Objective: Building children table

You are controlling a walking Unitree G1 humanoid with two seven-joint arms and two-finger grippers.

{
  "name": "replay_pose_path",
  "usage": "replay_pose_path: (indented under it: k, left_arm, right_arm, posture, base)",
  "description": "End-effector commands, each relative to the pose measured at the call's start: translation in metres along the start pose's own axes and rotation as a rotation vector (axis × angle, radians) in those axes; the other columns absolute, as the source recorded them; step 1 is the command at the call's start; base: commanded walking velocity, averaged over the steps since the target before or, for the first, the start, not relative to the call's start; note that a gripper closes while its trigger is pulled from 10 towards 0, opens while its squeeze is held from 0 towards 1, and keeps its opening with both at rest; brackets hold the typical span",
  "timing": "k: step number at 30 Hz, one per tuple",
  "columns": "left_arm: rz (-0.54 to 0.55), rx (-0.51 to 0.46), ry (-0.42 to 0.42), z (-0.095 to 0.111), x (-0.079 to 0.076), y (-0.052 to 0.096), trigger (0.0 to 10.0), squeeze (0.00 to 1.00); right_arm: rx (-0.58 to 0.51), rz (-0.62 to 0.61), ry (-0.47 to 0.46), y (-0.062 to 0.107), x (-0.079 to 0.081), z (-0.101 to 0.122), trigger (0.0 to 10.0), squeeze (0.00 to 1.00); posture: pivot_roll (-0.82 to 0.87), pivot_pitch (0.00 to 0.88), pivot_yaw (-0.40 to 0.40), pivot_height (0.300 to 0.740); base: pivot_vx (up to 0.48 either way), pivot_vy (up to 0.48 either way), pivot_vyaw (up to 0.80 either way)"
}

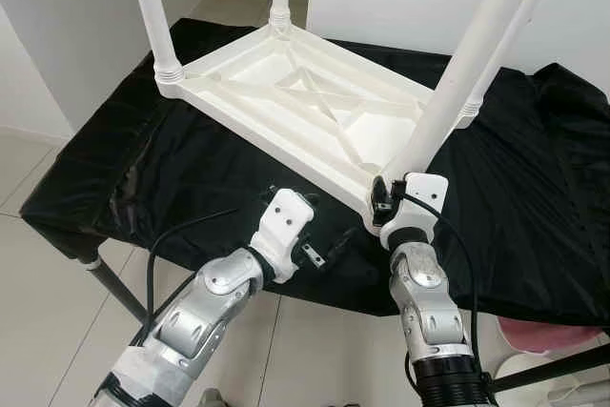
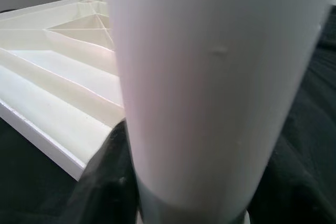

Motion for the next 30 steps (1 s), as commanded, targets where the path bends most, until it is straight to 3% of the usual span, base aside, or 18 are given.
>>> replay_pose_path:
  k: [1, 7, 15, 16, 17, 18, 20, 27, 30]
  left_arm:
    - [-0.103, 0.032, -0.012, -0.005, -0.010, 0.000, 10.0, 0.00]
    - [-0.094, 0.031, -0.023, -0.005, -0.007, 0.001, 10.0, 0.00]
    - [-0.059, 0.031, -0.042, -0.003, 0.005, 0.005, 10.0, 0.00]
    - [-0.058, 0.033, -0.045, -0.003, 0.005, 0.005, 10.0, 0.00]
    - [-0.058, 0.033, -0.045, -0.003, 0.005, 0.005, 10.0, 0.00]
    - [-0.071, 0.042, -0.057, -0.004, 0.004, 0.006, 10.0, 0.00]
    - [-0.094, 0.050, -0.062, -0.005, 0.001, 0.006, 10.0, 0.00]
    - [-0.103, 0.052, -0.070, -0.004, 0.000, 0.005, 10.0, 0.00]
    - [-0.108, 0.048, -0.081, -0.003, -0.001, 0.003, 10.0, 0.00]
  right_arm:
    - [0.054, -0.014, -0.005, 0.008, 0.001, -0.015, 10.0, 1.00]
    - [0.013, 0.071, -0.033, 0.007, 0.006, -0.009, 10.0, 1.00]
    - [-0.049, 0.232, -0.001, 0.010, -0.001, -0.006, 10.0, 1.00]
    - [-0.058, 0.266, -0.003, 0.010, 0.001, -0.006, 10.0, 0.39]
    - [-0.058, 0.266, -0.003, 0.010, 0.001, -0.006, 10.0, 0.39]
    - [-0.108, 0.396, 0.001, 0.012, 0.009, -0.001, 10.0, 0.00]
    - [-0.144, 0.478, 0.039, 0.009, 0.008, 0.001, 10.0, 0.00]
    - [-0.157, 0.527, 0.056, 0.003, 0.006, 0.002, 10.0, 0.00]
    - [-0.167, 0.622, 0.096, -0.006, 0.011, 0.003, 10.0, 0.00]
  posture:
    - [-0.03, 0.039, -0.040, 0.740]
    - [-0.02, 0.028, -0.036, 0.740]
    - [-0.01, 0.013, -0.033, 0.740]
    - [-0.01, 0.009, -0.034, 0.740]
    - [-0.01, 0.009, -0.034, 0.740]
    - [-0.01, 0.003, -0.034, 0.740]
    - [-0.01, 0.000, -0.031, 0.740]
    - [-0.01, 0.000, -0.028, 0.740]
    - [0.00, 0.003, -0.024, 0.740]
  base:
    - [0.000, 0.000, 0.00]
    - [0.000, 0.000, 0.00]
    - [0.000, 0.000, 0.00]
    - [0.000, 0.000, 0.00]
    - [0.000, 0.000, 0.00]
    - [0.000, 0.000, 0.00]
    - [0.000, 0.000, 0.00]
    - [0.000, 0.000, 0.00]
    - [0.000, 0.000, 0.00]
Point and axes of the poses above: a point about 5 cm out from each wrist's last joint towards the gripper, its own y axis pointing back from the gripper into the wrist, its own z axis along the axis of the wrist's last joint, x = y × z, the point moved 6 cm from there along -y, pointing out of the wrist towards the gripper, and after that the axes turned 14 degrees about y, right-handed, at the moved point
